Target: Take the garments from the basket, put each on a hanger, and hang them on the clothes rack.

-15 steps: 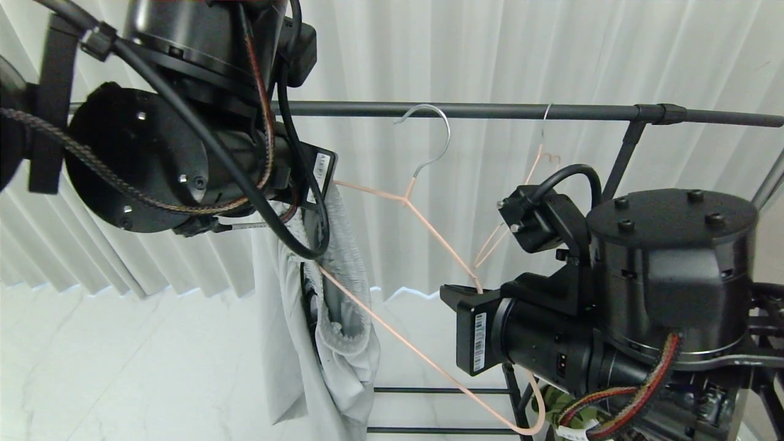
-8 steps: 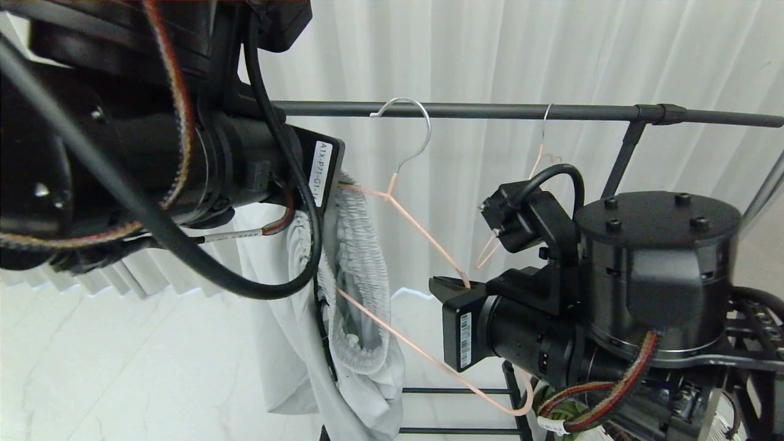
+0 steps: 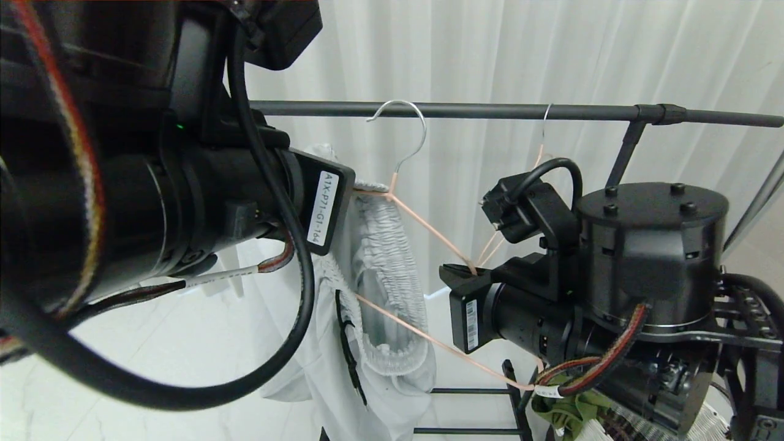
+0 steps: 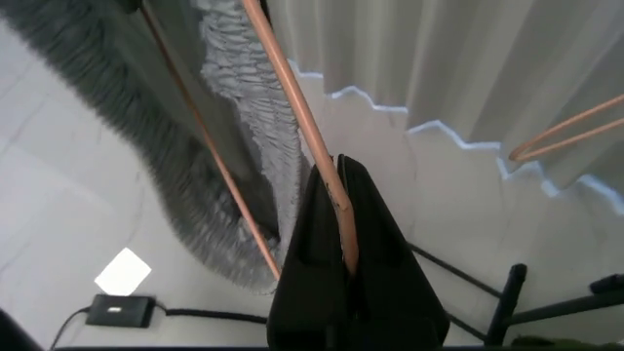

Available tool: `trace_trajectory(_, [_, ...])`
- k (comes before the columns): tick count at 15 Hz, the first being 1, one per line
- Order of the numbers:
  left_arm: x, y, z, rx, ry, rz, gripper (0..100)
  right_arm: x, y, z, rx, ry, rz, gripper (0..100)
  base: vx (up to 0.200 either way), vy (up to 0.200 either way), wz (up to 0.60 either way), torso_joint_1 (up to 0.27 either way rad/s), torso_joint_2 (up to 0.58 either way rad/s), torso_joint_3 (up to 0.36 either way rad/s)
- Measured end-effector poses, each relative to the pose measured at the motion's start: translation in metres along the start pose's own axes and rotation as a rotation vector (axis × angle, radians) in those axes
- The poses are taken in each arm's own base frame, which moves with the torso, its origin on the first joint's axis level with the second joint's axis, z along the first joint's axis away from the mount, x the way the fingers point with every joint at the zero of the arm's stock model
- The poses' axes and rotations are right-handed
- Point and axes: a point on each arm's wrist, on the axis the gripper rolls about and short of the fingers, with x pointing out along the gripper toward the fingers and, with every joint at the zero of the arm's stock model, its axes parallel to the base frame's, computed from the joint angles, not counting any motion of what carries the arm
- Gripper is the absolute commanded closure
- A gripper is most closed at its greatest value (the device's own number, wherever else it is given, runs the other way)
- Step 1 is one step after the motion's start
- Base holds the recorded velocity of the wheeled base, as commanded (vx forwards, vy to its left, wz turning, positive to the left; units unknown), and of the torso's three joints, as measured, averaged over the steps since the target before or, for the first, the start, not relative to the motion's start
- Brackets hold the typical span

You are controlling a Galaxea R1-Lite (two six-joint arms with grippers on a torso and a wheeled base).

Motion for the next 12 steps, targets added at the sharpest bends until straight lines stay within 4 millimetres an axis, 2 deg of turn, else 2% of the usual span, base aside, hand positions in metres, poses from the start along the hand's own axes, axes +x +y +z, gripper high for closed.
trace_trajectory(12, [-0.007, -0.005, -0.003, 0.015, -0.009, -0.038, 100, -0.016, -0.007, 0.031, -0.114, -0.196, -0.001, 100, 0.000, 0.000, 0.00, 0.000, 0.00, 0.000])
